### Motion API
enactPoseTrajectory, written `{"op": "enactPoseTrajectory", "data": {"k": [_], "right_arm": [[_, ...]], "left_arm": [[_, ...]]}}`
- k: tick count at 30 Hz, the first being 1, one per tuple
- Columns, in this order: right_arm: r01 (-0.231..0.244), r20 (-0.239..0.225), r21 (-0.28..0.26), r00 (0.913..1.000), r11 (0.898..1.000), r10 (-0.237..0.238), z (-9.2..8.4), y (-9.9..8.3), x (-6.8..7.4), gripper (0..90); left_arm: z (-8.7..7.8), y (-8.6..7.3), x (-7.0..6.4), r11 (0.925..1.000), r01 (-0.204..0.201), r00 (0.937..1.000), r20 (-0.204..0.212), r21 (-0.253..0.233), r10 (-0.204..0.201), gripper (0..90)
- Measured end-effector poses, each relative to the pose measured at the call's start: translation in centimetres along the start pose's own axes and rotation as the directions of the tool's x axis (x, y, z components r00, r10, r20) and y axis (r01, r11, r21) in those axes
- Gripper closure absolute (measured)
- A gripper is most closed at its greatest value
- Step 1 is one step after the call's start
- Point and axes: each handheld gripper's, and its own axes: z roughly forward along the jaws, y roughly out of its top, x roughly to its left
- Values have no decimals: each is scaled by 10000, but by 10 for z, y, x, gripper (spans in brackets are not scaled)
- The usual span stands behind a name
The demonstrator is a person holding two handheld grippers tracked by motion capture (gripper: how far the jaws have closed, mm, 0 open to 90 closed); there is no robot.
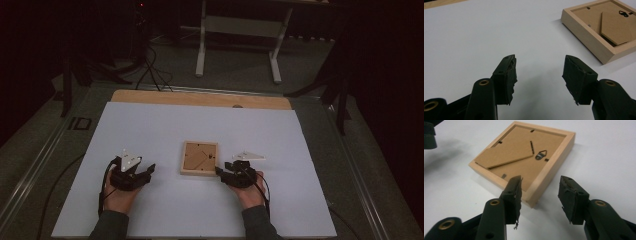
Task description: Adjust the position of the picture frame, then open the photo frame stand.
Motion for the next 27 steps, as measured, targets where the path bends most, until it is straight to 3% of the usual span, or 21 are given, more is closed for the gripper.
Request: {"op": "enactPoseTrajectory", "data": {"k": [10,15,20,24,27], "right_arm": [[412,409,-187,9983,9990,-405,-5,2,-4,487],[463,419,-193,9981,9987,-455,-6,2,-5,488],[820,418,-194,9958,9964,-811,-4,2,-2,518],[1071,455,-166,9933,9941,-1063,-2,1,1,560],[1067,573,-156,9928,9942,-1056,-1,1,1,571]], "left_arm": [[-1,0,-1,10000,53,9999,128,-73,-52,438],[-1,-1,-6,10000,-38,9998,208,-91,40,438],[-1,-1,-10,9999,-95,9994,321,-122,98,438],[-1,-1,-13,9998,-140,9984,539,-116,146,438],[0,-1,-16,9998,41,9966,822,-192,-25,438]]}}
